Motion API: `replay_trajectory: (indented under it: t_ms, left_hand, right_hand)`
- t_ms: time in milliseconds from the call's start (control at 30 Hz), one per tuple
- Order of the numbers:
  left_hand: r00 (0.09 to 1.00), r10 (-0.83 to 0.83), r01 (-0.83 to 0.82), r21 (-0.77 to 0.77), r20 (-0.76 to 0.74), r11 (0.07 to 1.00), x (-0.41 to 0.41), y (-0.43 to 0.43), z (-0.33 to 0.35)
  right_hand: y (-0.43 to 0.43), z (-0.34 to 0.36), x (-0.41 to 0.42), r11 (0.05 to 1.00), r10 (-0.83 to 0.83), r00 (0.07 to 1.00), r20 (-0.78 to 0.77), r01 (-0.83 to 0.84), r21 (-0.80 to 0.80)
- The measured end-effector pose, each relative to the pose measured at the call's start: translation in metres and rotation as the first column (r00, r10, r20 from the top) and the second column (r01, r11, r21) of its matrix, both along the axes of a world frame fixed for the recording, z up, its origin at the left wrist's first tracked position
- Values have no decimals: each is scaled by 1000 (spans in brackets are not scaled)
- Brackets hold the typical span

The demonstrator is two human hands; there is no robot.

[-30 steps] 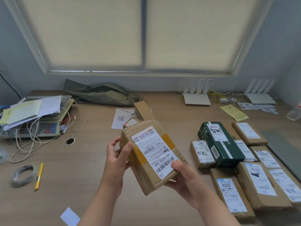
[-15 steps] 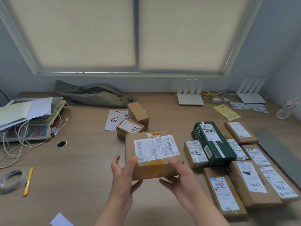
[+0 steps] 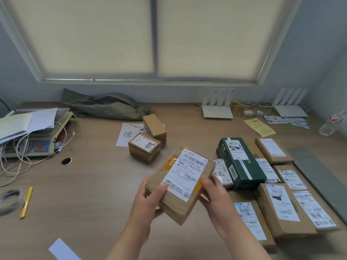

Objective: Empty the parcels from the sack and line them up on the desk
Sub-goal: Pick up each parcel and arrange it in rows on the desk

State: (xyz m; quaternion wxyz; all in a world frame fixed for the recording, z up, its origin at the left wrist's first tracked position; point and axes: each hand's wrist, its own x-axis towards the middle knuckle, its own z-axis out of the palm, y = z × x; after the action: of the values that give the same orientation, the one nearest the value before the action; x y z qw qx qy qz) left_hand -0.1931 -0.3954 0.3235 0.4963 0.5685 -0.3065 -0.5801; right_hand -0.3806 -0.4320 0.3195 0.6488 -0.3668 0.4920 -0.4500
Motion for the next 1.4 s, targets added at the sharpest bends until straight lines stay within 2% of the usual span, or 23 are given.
replay_trajectory:
  t_ms: [100,167,267,367,467,567,733,1067,1233,1400]
  left_hand:
    - [998,70,-70,-41,1,997,-41,7,-2]
    - [996,56,-52,-65,64,997,-59,10,-7]
    - [987,11,-7,-29,163,1000,-69,10,-19]
    - [980,30,-38,39,196,999,-77,11,-32]
    - [970,50,-57,22,236,998,-83,12,-39]
    - [975,8,-15,29,224,999,-81,9,-46]
    - [972,-80,73,41,219,997,-79,4,-64]
    - [964,-87,40,186,251,982,-130,-8,-112]
    - [940,-85,-7,268,329,963,-168,-18,-133]
    - [907,-116,-29,336,404,942,-190,-26,-152]
  right_hand:
    - [5,-4,-9,988,147,981,-125,-151,-21]
    - [7,-7,-22,985,164,967,-194,-171,-19]
    - [8,-16,-46,986,162,957,-240,-163,17]
    - [11,-25,-60,987,161,952,-260,-151,59]
    - [15,-32,-62,985,170,936,-310,-148,94]
    - [18,-39,-57,993,99,905,-413,-61,104]
    - [20,-48,-59,995,62,848,-526,-14,94]
    - [3,-79,-114,989,118,804,-582,-44,139]
    - [-7,-107,-150,970,229,757,-612,-127,206]
    - [-15,-128,-172,959,277,751,-599,-171,228]
